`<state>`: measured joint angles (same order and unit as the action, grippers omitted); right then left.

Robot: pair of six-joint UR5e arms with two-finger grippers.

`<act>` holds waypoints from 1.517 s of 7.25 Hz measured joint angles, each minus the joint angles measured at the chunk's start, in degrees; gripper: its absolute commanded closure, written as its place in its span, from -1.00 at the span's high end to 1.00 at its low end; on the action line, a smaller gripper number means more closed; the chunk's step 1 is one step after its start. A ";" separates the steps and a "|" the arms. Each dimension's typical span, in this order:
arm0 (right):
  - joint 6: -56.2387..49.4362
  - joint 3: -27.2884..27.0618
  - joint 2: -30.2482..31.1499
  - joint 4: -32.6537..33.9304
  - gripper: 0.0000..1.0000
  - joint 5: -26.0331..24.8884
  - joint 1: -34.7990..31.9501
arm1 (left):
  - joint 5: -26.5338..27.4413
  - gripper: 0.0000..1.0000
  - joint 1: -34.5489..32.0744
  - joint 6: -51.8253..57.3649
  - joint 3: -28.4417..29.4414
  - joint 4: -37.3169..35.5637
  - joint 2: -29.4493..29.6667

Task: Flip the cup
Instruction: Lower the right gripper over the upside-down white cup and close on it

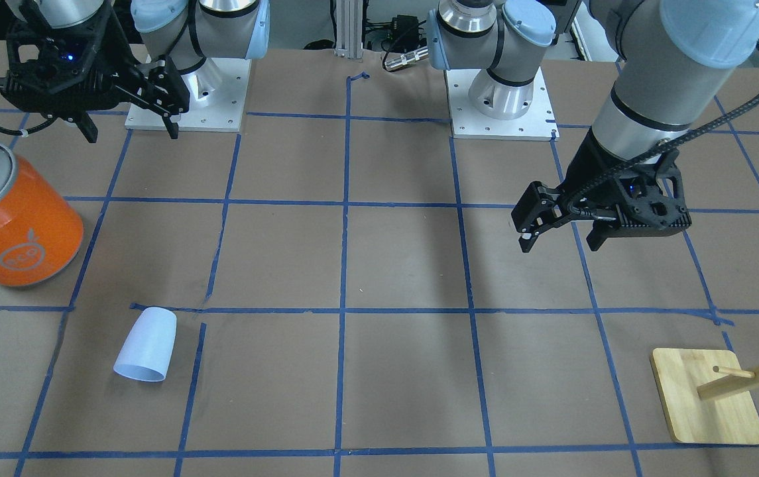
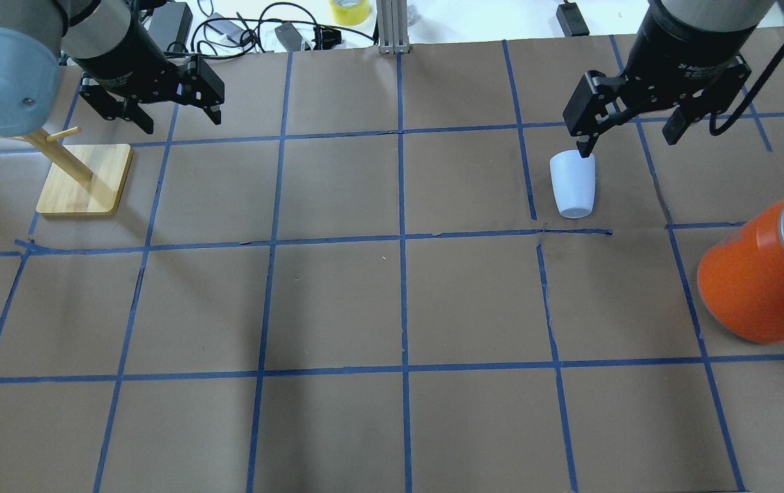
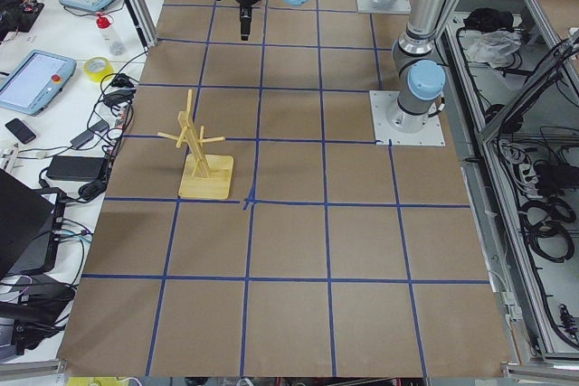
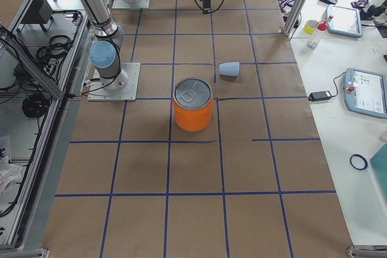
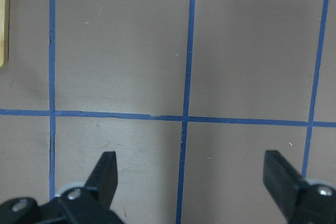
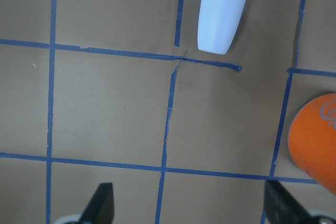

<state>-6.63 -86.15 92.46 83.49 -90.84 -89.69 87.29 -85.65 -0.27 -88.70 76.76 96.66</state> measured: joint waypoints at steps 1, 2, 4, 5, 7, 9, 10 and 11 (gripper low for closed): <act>-0.39 -0.03 0.05 -0.52 1.00 0.17 -0.03 | 0.34 1.00 0.02 0.03 -0.07 -0.10 -0.08; -1.29 -0.05 -0.03 -1.20 1.00 0.12 -0.03 | 0.86 1.00 0.03 0.06 -0.09 -0.16 -0.14; -3.16 0.12 -1.24 -1.02 1.00 0.24 0.42 | 1.17 1.00 0.04 -0.05 0.03 -0.18 -0.01; -3.51 0.19 -2.04 0.16 1.00 -0.38 0.58 | 1.22 1.00 0.04 -0.18 0.07 -0.15 0.01; -3.59 -0.22 -4.18 5.69 1.00 -1.62 1.99 | 1.29 1.00 0.10 -0.09 0.30 0.08 -0.09; -2.08 -0.23 -8.89 13.71 1.00 -0.99 5.11 | 1.94 1.00 -0.22 0.01 0.40 0.78 -0.33; -0.33 -0.19 -12.46 18.63 1.00 -0.86 6.05 | 3.47 1.00 -1.12 -0.09 0.46 1.21 -0.33; 0.74 -0.19 -16.49 23.35 1.00 -0.85 6.53 | 5.32 1.00 -2.61 -0.31 0.77 1.63 -0.28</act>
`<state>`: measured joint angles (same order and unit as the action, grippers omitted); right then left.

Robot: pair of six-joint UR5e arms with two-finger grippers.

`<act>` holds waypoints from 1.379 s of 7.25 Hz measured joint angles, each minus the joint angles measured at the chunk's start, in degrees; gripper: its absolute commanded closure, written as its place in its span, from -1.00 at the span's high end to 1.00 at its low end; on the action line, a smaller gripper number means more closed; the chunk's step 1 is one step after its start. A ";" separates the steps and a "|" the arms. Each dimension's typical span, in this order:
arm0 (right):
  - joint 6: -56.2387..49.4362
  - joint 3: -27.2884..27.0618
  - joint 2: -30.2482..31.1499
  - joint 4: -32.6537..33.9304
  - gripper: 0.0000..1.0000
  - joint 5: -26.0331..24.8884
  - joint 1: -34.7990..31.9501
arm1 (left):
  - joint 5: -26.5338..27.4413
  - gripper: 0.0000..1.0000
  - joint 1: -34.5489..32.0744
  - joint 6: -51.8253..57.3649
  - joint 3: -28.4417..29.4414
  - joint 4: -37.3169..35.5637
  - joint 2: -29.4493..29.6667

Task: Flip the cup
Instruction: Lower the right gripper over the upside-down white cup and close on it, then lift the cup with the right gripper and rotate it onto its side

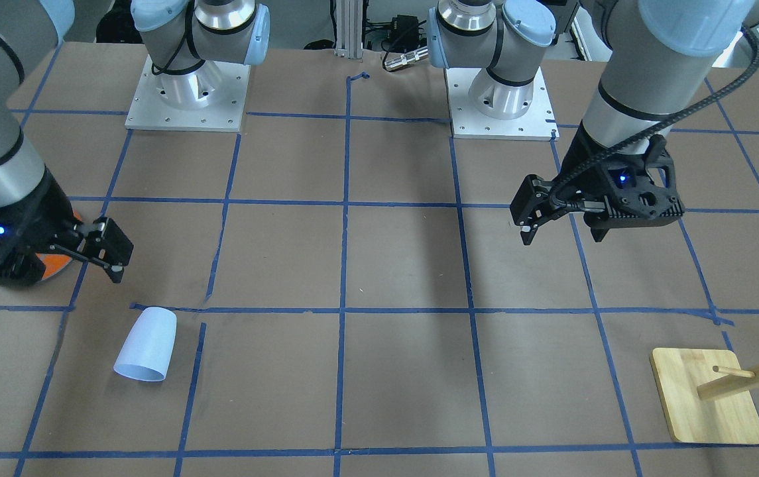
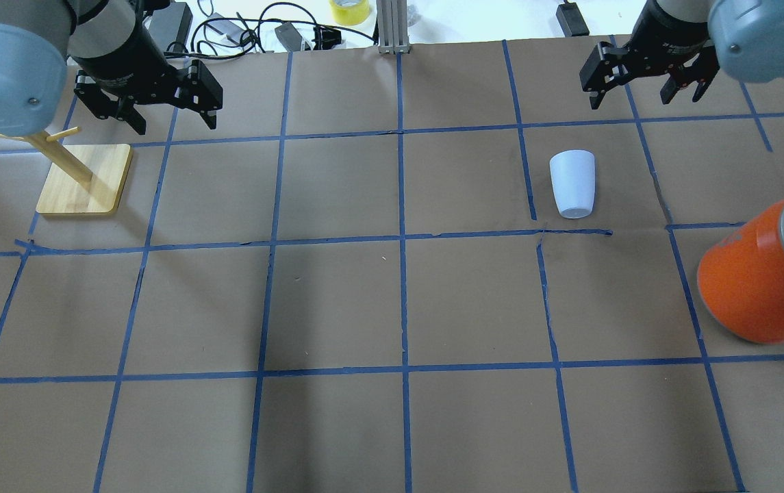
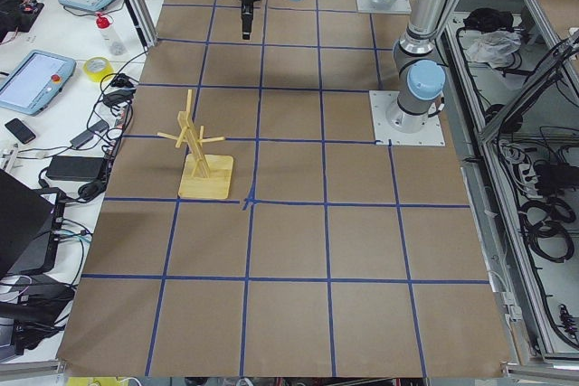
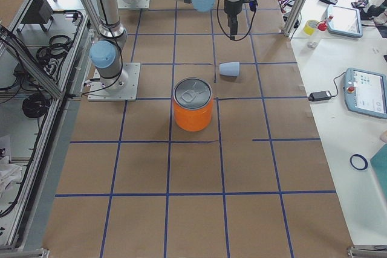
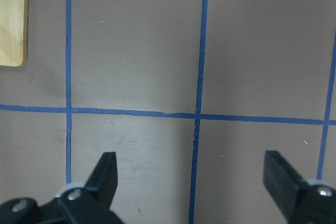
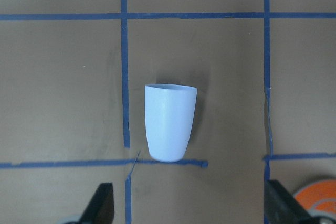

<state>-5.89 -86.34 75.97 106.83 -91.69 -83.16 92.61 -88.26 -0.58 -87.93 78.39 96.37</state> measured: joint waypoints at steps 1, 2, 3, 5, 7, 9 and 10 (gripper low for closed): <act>0.68 0.00 -4.10 4.16 1.00 0.00 0.27 | 0.77 1.00 -1.25 -0.04 0.52 0.13 -0.04; 1.49 -0.04 -8.26 8.47 0.99 -0.15 0.37 | -1.08 1.00 -1.78 0.09 1.43 0.08 -0.39; 2.34 -0.16 -11.70 11.04 1.00 -0.51 0.39 | -3.73 1.00 -1.93 0.58 2.47 0.08 -0.91; 4.16 -0.87 -14.88 12.17 1.00 -0.30 0.40 | -0.97 1.00 -2.26 3.40 2.99 0.13 -1.29; 6.41 -2.84 -15.54 12.73 1.00 -0.09 0.20 | 0.67 1.00 -2.34 3.94 2.66 0.12 -1.31; 6.74 -4.66 -15.73 13.70 1.00 -0.10 -0.10 | 1.01 1.00 -2.40 3.87 2.56 0.40 -1.32; 6.56 -5.22 -15.89 14.48 1.00 -0.11 -0.13 | 1.10 1.00 -2.21 4.11 2.53 0.92 -1.32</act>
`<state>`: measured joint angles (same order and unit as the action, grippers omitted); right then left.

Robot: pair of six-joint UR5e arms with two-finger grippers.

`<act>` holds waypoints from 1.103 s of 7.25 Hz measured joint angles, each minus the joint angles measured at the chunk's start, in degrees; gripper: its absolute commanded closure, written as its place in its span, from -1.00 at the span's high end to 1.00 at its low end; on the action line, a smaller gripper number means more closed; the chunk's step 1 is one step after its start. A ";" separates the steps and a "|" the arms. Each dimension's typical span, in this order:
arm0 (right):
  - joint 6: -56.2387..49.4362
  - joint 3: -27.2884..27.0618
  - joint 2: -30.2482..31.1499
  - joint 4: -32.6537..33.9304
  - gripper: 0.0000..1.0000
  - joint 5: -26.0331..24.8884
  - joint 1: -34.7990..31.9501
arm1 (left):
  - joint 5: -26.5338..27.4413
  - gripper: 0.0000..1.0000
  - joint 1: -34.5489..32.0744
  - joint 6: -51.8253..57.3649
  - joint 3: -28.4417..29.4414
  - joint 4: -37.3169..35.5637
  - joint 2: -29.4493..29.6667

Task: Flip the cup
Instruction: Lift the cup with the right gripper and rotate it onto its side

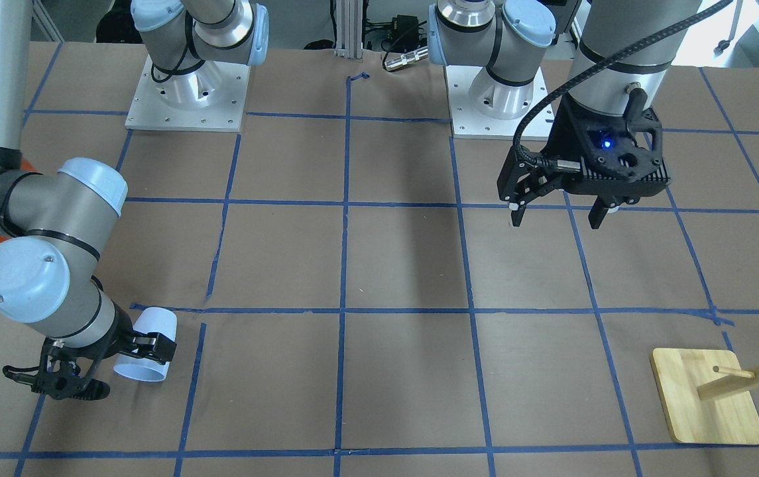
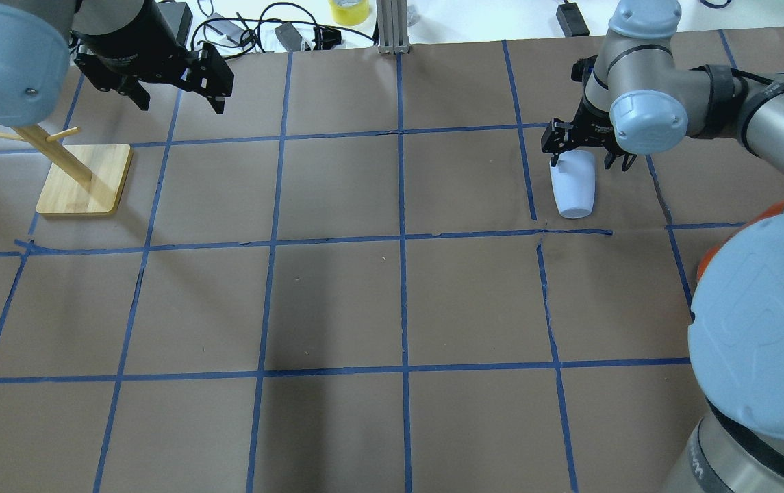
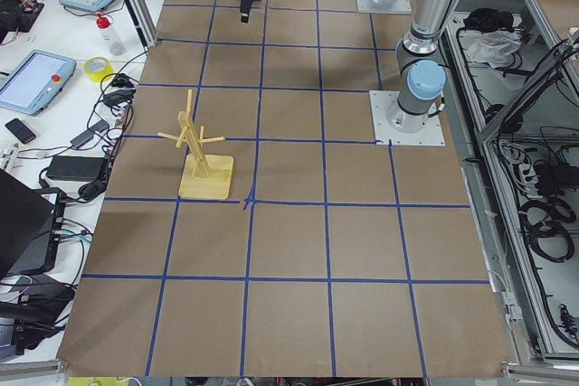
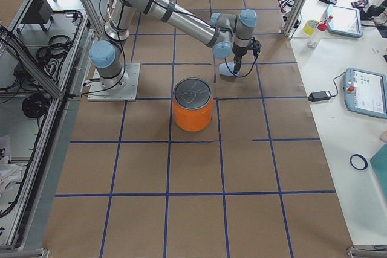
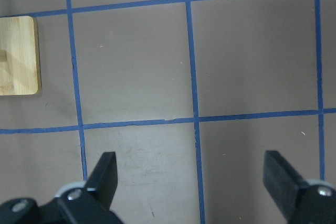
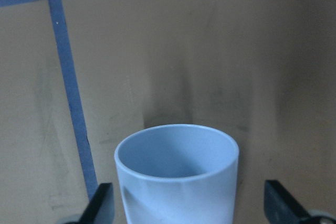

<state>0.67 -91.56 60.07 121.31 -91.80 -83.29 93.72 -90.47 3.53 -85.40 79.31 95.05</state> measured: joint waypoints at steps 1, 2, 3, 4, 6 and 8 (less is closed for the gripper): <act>-0.11 -0.29 -0.19 0.40 0.98 0.01 -0.02 | 0.02 1.00 0.30 0.35 -0.02 0.50 0.02; -0.22 -0.55 -0.38 0.60 0.98 0.00 -0.03 | 0.02 1.00 0.38 0.51 -0.03 0.72 0.06; -0.35 -1.20 -0.52 1.24 0.99 0.02 -0.03 | 0.04 1.00 0.32 0.57 -0.06 0.81 0.13; -0.41 -2.18 -0.68 2.61 1.00 0.04 -0.03 | 0.00 1.00 0.21 0.59 -0.18 0.82 0.15; -0.36 -3.79 -1.33 5.19 0.55 0.05 -0.03 | -0.16 1.00 0.13 0.60 -0.48 0.72 0.08; -0.39 -4.29 -1.48 5.93 -0.64 0.05 -0.05 | -0.25 1.00 0.12 0.55 -0.52 0.53 0.05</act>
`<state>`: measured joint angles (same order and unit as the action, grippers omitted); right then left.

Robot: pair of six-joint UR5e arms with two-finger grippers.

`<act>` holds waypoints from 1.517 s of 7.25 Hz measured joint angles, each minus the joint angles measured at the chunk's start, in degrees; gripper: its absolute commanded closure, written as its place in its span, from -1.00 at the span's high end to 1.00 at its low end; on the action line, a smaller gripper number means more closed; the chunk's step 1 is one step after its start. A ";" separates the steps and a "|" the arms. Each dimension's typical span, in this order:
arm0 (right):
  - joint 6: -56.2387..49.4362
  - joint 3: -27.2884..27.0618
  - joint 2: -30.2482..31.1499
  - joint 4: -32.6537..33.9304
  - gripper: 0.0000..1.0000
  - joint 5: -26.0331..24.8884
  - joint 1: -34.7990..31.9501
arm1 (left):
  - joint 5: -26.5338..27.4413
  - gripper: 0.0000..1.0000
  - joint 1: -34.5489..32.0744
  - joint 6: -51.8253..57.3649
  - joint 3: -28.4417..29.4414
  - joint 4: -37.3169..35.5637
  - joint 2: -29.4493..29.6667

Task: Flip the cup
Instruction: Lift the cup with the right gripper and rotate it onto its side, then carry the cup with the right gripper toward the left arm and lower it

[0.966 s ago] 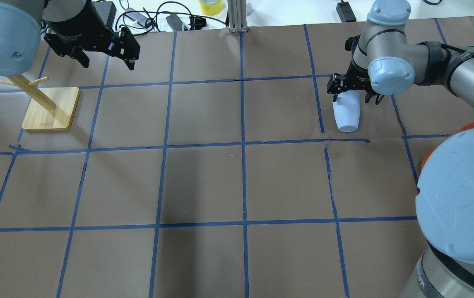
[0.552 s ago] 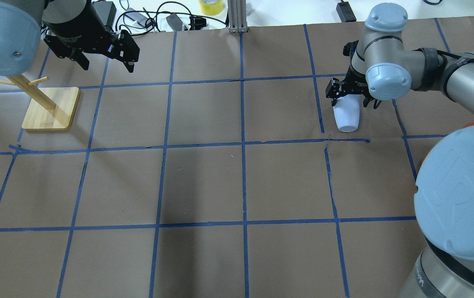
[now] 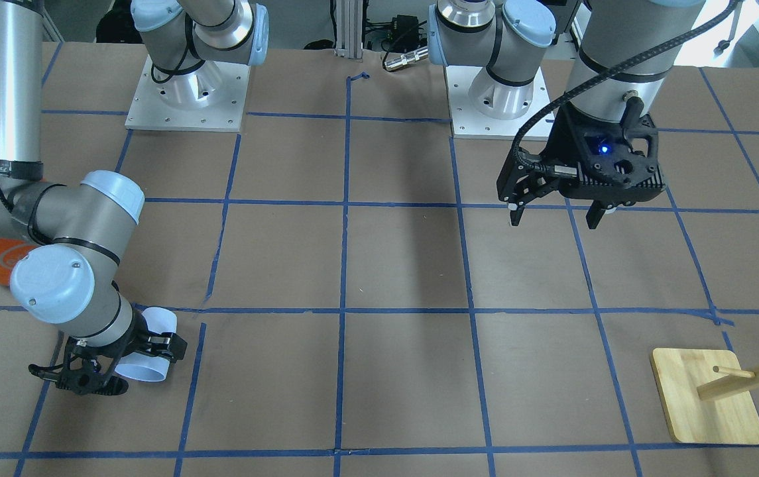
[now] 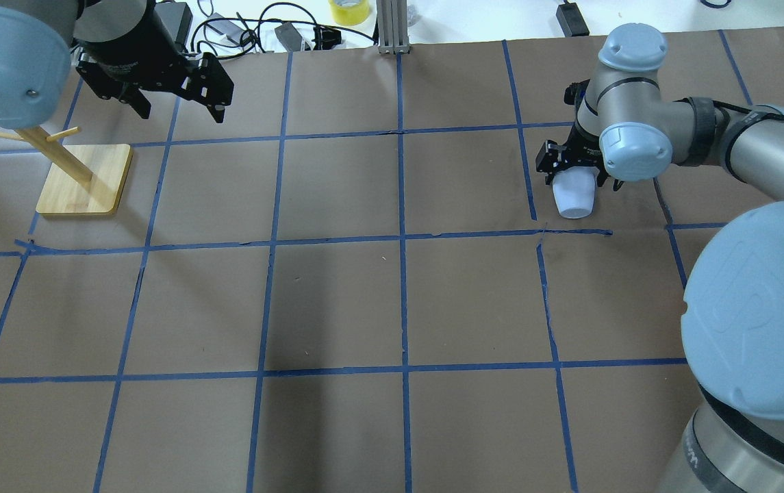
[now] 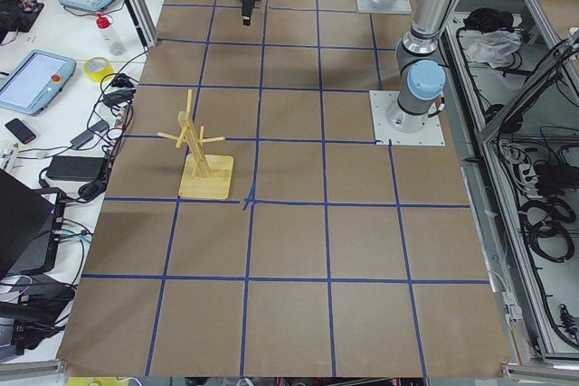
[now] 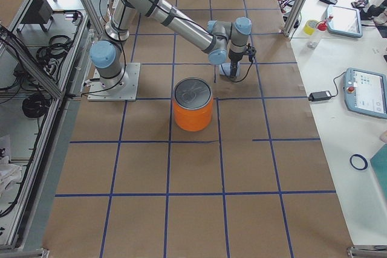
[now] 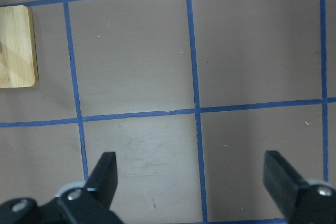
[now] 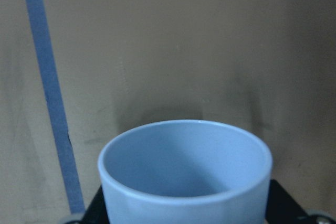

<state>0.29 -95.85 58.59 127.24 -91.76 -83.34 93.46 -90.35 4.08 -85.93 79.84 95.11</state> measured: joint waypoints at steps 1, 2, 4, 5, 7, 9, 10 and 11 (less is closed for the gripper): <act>-0.17 0.00 0.11 0.12 -0.91 0.00 -0.03 | -0.02 1.00 0.00 -0.14 0.00 -0.21 0.00; -0.34 -0.02 0.23 0.17 -1.00 0.00 -0.11 | -0.03 1.00 -0.03 -0.23 -0.01 -0.32 -0.04; -0.44 -0.04 1.23 0.19 -1.00 -0.17 -1.08 | -0.02 1.00 -0.11 -0.40 -0.05 -0.38 -0.08; -0.65 -0.01 1.97 0.10 -1.00 -0.28 -2.23 | -0.02 1.00 -0.14 -0.49 -0.08 -0.38 -0.09; -4.34 0.03 3.58 -0.80 -1.00 1.01 -5.75 | -0.11 1.00 -0.20 -0.83 -0.11 -0.38 -0.10; -13.49 0.42 4.10 -0.18 -1.00 3.50 -10.06 | -0.12 1.00 -0.25 -0.98 -0.12 -0.38 -0.05; -18.44 0.54 4.14 0.54 -1.00 4.16 -12.19 | -0.12 1.00 -0.26 -0.99 -0.12 -0.41 -0.02; -22.38 0.42 4.22 1.60 -1.00 4.74 -14.25 | -0.13 1.00 -0.27 -1.00 -0.12 -0.44 0.01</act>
<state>-22.10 -95.43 62.81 128.84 -87.02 -97.59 93.34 -90.61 3.08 -86.04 79.40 95.11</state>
